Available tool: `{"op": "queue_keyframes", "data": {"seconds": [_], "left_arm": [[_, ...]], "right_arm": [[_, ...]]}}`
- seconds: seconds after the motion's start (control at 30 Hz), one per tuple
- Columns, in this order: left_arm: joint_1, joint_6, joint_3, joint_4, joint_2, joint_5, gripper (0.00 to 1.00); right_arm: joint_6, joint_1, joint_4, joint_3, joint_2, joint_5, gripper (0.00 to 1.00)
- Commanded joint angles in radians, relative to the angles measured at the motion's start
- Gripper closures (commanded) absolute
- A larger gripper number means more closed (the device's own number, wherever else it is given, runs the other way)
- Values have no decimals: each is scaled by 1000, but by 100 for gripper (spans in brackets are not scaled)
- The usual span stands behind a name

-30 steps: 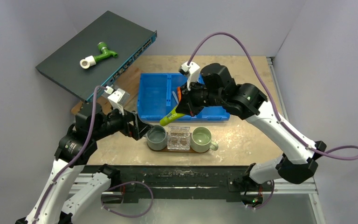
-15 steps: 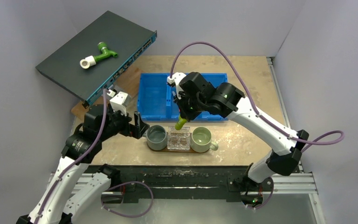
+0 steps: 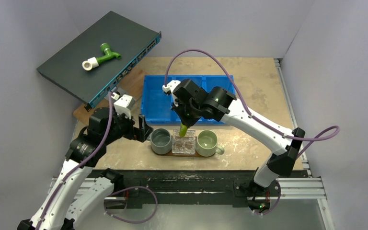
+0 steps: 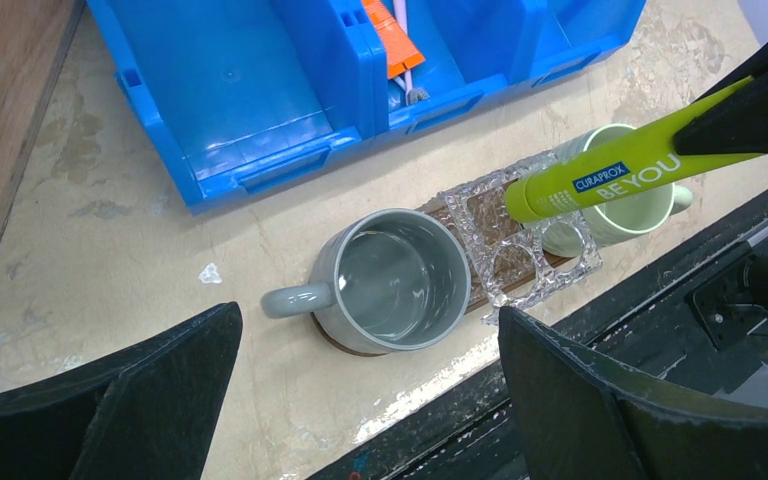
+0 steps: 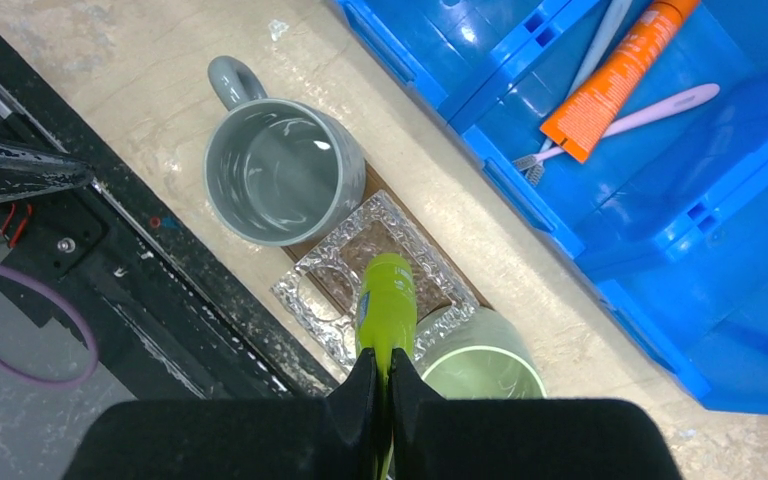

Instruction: Prepare toiletry sets of a toothbrush and toothpaste on the tray

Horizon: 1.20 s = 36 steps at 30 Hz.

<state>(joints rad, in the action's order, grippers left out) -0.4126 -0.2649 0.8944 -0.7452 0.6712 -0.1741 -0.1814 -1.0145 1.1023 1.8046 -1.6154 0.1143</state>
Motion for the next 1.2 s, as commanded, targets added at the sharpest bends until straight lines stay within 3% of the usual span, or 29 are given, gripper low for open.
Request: {"op": "queue_keyframes", "data": {"seconds": [0.0, 1.17], "left_arm": [[3, 27, -1, 46, -2, 15, 1], [2, 33, 0, 50, -9, 15, 1]], "right_arm": [[11, -11, -32, 39, -2, 13, 100], [16, -15, -101, -46, -81, -8, 100]]}}
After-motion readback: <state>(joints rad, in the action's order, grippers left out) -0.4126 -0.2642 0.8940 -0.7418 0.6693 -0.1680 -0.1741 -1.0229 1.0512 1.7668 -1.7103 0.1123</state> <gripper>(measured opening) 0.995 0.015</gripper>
